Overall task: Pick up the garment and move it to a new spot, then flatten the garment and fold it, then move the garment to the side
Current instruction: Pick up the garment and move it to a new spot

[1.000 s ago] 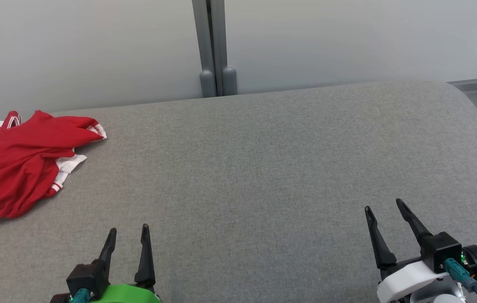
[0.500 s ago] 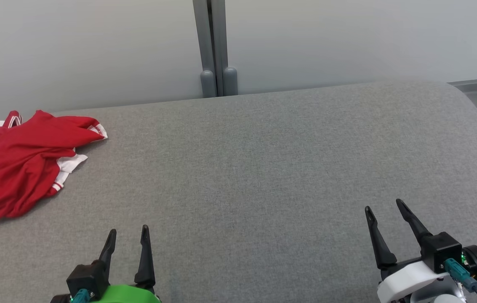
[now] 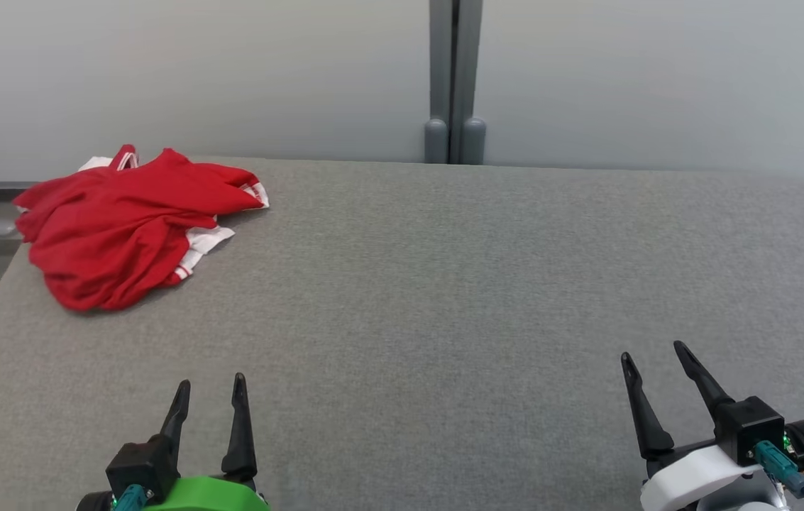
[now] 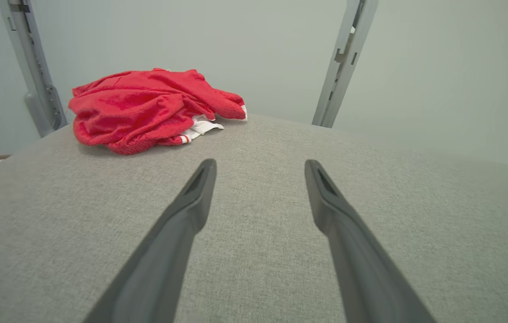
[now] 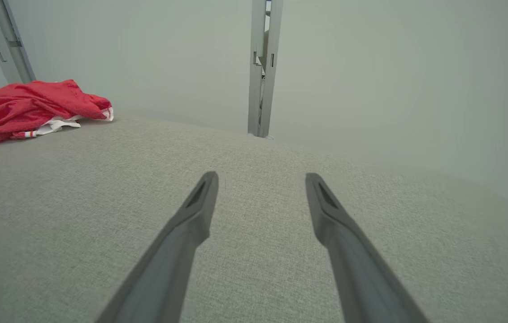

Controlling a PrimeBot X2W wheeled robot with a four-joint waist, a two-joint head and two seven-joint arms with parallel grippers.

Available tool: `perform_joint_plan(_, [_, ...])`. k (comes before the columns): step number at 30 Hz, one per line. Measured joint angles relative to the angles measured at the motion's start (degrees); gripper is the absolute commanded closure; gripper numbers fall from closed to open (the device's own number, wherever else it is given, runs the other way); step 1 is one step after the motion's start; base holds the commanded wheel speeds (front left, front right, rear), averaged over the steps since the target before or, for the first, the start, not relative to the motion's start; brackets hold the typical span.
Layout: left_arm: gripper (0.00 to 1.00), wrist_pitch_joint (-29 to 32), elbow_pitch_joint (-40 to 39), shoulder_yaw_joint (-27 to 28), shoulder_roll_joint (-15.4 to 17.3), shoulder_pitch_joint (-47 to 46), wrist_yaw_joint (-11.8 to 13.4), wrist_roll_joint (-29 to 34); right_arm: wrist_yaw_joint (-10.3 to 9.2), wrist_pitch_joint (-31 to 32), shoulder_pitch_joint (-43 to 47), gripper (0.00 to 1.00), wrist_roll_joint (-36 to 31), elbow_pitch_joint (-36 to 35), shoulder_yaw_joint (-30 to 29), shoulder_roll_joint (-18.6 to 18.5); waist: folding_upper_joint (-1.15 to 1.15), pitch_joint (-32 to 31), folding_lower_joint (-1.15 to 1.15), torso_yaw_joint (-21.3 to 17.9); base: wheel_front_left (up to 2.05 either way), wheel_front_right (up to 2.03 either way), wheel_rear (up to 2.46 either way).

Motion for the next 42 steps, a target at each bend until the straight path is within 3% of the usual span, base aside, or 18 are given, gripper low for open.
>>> perform_joint_plan(13, [0.00,0.00,-0.81,2.31,0.04,1.18,0.00,0.45,0.01,-0.01,0.15,0.00,0.64,0.40,0.99,0.04,0.00,-0.55,0.00,10.09,0.00,0.00,0.00])
perform_joint_plan(25, [0.00,0.01,-2.33,4.12,0.35,0.49,-0.65,2.70,0.01,-0.01,0.09,0.00,0.78,-0.24,0.75,0.03,0.00,0.25,0.00,10.35,0.00,0.00,0.00])
perform_joint_plan(31, [0.00,0.00,-5.70,8.43,5.67,-7.04,-1.89,3.70,0.01,-0.01,-0.52,0.00,-0.03,-1.01,-0.11,0.03,0.00,1.86,0.00,9.73,0.00,0.00,0.00])
perform_joint_plan(36, [0.00,0.77,-6.62,10.55,11.43,-19.11,-2.80,3.52,0.01,-0.01,-2.38,0.00,-1.77,-1.80,0.24,0.03,0.00,4.60,0.00,9.08,0.00,0.00,0.00])
perform_joint_plan(42, [0.00,3.81,-0.58,11.17,15.74,-32.84,-3.64,0.55,0.01,-0.01,-6.59,0.00,-4.97,-2.82,1.05,0.08,0.00,9.54,0.00,7.66,0.00,0.00,0.00])
